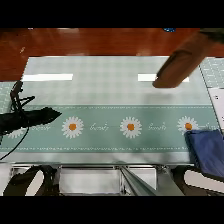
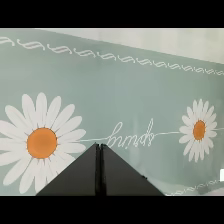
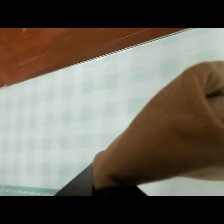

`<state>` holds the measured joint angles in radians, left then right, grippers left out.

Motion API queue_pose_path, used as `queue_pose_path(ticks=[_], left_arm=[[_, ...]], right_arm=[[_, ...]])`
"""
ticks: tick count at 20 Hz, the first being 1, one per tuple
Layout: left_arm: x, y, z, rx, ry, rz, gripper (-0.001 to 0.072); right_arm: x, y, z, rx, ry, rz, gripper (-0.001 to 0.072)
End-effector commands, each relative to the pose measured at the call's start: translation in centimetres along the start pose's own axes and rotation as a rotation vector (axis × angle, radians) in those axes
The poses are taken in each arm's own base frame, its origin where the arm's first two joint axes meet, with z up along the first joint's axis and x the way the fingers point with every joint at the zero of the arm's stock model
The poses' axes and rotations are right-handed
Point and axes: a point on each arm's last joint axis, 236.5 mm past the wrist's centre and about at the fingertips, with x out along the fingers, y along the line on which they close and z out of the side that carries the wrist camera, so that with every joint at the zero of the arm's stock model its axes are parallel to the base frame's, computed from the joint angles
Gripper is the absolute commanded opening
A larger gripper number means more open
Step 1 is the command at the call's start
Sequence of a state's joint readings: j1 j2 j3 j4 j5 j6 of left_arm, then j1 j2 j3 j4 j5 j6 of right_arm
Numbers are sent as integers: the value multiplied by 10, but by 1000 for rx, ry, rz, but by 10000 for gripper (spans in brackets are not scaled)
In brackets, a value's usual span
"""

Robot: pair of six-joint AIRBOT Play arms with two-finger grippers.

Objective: Fold the shirts.

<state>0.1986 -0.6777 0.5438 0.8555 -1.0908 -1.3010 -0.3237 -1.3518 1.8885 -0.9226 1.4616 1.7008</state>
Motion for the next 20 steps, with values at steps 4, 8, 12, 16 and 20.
queue_pose_path(ticks=[4,8,12,16,20], left_arm=[[-1,5,18,27,-76,22,17],[-2,9,31,26,-129,38,17],[-3,11,38,26,-162,47,17],[-3,12,41,24,-173,51,18],[2,18,46,4,-178,61,18]], right_arm=[[-114,-78,-15,145,-100,-280,21],[-151,-117,-50,200,-25,-425,20],[-179,-166,-106,327,23,-556,20],[-199,-224,-214,681,75,-736,20],[-247,-247,-303,929,100,-1077,21]])
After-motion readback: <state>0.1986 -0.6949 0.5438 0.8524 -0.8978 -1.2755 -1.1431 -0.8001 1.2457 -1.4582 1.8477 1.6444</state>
